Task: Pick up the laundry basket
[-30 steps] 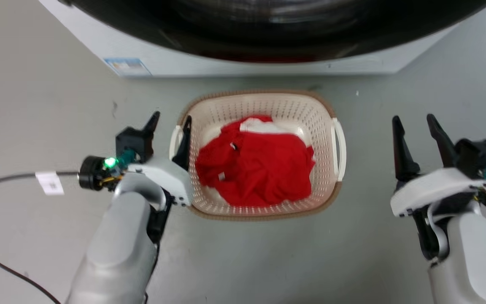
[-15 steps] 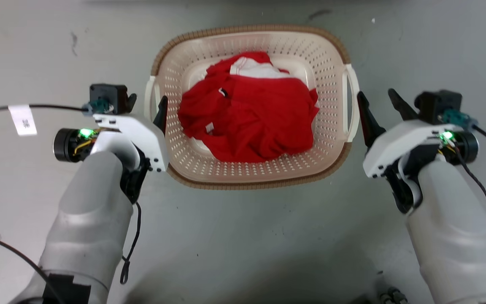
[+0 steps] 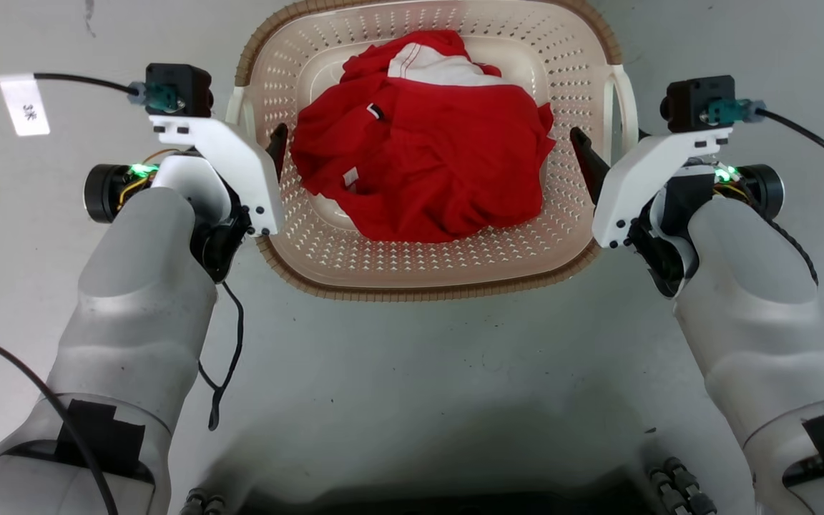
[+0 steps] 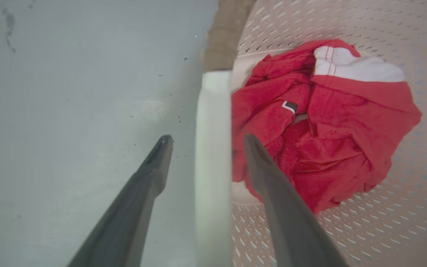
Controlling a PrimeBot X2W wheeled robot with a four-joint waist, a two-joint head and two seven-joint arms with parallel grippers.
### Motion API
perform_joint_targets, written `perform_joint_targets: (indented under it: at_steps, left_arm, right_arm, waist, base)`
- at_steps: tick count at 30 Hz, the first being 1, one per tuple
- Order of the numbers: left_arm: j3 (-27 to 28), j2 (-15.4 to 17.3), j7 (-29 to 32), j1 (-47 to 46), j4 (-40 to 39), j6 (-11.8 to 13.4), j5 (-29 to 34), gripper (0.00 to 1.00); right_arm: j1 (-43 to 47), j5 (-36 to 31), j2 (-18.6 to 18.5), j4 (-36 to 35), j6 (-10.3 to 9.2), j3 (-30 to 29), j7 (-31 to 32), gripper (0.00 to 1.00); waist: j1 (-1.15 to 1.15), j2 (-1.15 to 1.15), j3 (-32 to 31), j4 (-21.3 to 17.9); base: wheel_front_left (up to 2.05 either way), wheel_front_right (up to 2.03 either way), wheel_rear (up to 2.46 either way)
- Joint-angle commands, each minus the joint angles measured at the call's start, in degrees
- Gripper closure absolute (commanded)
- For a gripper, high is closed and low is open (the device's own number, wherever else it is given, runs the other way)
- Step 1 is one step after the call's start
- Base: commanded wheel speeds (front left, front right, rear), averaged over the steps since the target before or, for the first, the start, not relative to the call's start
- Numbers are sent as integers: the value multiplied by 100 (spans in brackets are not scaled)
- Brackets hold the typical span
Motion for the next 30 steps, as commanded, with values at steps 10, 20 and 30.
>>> perform_joint_targets:
  at_steps: [10,20,30]
  left_arm:
    - [-556,79,493,-29,15,-5,-663,100]
    - [-962,-8,769,241,182,-11,-1298,100]
    - [-1201,-87,1362,489,465,-11,-1844,100]
  right_arm:
    - [-215,626,12,455,6,574,549,100]
    - [182,1346,-66,420,12,1219,1057,100]
    - [529,2105,-257,418,13,1569,1955,100]
  waist:
    - [-1,0,-140,64]
    - [-1,0,-1040,18]
    - [-1,0,-2223,33]
  base:
    - [0,0,0]
    - [0,0,0]
    - [0,0,0]
